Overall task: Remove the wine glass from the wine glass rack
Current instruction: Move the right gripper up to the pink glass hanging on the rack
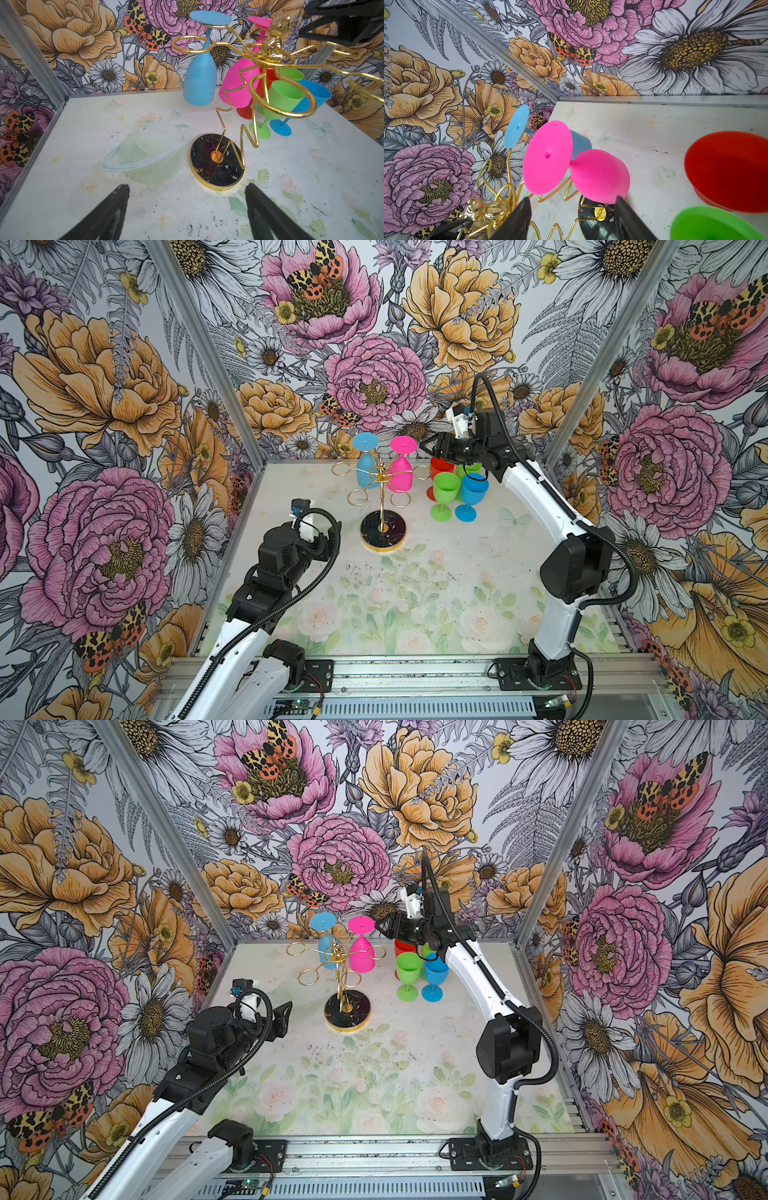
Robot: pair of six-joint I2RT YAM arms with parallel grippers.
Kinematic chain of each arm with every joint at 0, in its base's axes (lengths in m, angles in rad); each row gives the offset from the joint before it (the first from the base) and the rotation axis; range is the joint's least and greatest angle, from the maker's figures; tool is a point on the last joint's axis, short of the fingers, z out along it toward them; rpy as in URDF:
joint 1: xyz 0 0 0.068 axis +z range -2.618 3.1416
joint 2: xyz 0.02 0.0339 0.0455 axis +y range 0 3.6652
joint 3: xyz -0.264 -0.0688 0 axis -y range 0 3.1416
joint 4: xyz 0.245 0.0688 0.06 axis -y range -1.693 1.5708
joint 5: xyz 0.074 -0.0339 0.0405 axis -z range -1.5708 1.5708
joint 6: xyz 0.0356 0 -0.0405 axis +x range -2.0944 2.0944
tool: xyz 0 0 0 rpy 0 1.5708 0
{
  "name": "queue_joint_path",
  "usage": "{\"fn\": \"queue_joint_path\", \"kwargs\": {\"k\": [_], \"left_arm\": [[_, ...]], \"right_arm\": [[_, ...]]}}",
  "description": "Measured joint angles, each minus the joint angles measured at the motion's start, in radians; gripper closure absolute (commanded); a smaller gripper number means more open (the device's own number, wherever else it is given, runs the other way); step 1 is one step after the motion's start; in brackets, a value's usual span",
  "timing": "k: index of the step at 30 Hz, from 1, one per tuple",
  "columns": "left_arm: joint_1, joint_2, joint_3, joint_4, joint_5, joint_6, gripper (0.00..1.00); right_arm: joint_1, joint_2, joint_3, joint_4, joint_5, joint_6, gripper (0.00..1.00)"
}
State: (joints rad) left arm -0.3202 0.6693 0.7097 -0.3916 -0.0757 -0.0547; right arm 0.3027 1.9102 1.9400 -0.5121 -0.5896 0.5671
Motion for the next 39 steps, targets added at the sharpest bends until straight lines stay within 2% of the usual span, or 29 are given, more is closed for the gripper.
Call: {"fn": "queue_joint_path", "kwargs": {"k": [23,39], "left_arm": [[0.002,-0.026,-0.001,0.023,0.015,-0.019,0.11],[0.002,-0.026,-0.001,0.023,0.018,-0.019,0.11]], "right_arm": [[0.034,0.125,0.074,0.1,-0.063,0.133,0.5],[0.039,0.134,0.09,0.114,-0.063,0.174,0.78]]}}
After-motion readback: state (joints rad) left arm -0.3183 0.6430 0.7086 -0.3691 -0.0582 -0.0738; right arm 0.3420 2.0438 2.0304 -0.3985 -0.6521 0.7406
